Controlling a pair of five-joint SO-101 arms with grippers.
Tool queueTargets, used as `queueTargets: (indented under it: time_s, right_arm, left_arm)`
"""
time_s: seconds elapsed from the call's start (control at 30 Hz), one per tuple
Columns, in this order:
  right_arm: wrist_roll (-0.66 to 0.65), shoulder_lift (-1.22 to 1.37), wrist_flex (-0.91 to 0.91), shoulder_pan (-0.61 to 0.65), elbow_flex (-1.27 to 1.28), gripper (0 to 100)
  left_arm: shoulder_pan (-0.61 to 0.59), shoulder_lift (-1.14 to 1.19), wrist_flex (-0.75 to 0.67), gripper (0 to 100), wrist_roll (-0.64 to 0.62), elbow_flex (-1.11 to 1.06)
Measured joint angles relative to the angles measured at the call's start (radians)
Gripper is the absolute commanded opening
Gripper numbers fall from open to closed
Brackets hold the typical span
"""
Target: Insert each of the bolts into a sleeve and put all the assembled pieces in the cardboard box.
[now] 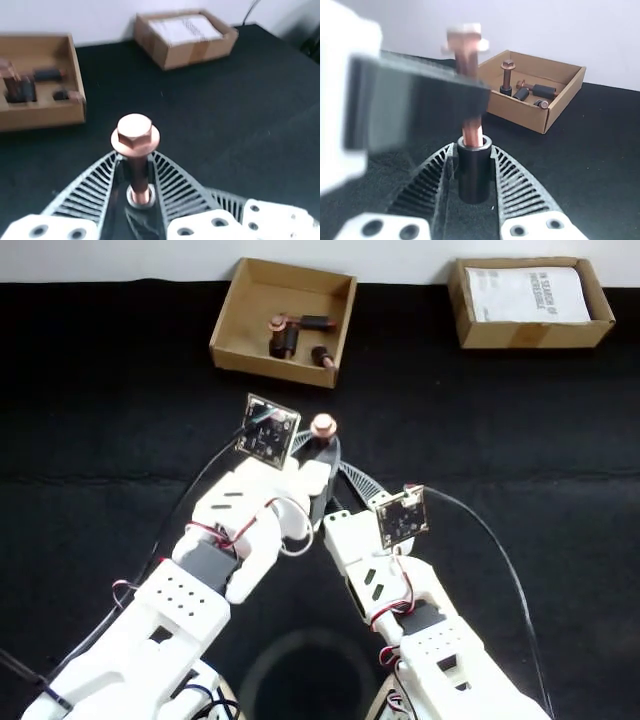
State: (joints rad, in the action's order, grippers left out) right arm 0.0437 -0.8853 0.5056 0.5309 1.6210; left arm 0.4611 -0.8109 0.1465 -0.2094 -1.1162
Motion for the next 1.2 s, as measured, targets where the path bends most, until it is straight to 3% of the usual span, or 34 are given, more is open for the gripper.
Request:
queueTargets:
  time_s: [0.3, 0.4, 0.53, 0.63, 1.03, 1.2]
  right_arm:
    - [-0.002, 0.0, -0.002, 0.002, 0.002, 0.6]
    - [-0.002, 0.0, -0.002, 0.003, 0.002, 0.6]
    - [-0.002, 0.002, -0.003, -0.003, 0.003, 0.6]
    - [-0.002, 0.002, -0.003, -0.002, 0.003, 0.6]
    - [-0.002, 0.002, -0.003, -0.006, 0.003, 0.6]
    - [0.1, 0.002, -0.144, -0.025, -0.112, 0.6]
  left_arm:
    - [0.002, -0.011, -0.006, 2, 0.0, -0.089]
    - [0.002, -0.011, 0.052, 12, 0.0, -0.084]
    - [-0.008, -0.023, 0.259, 27, 0.0, -0.008]
    - [-0.008, -0.025, 0.44, 30, 0.0, 0.071]
    - [-0.008, -0.066, 1.096, 30, 0.0, 0.44]
    - [-0.002, -0.212, 1.246, 30, 0.005, 0.466]
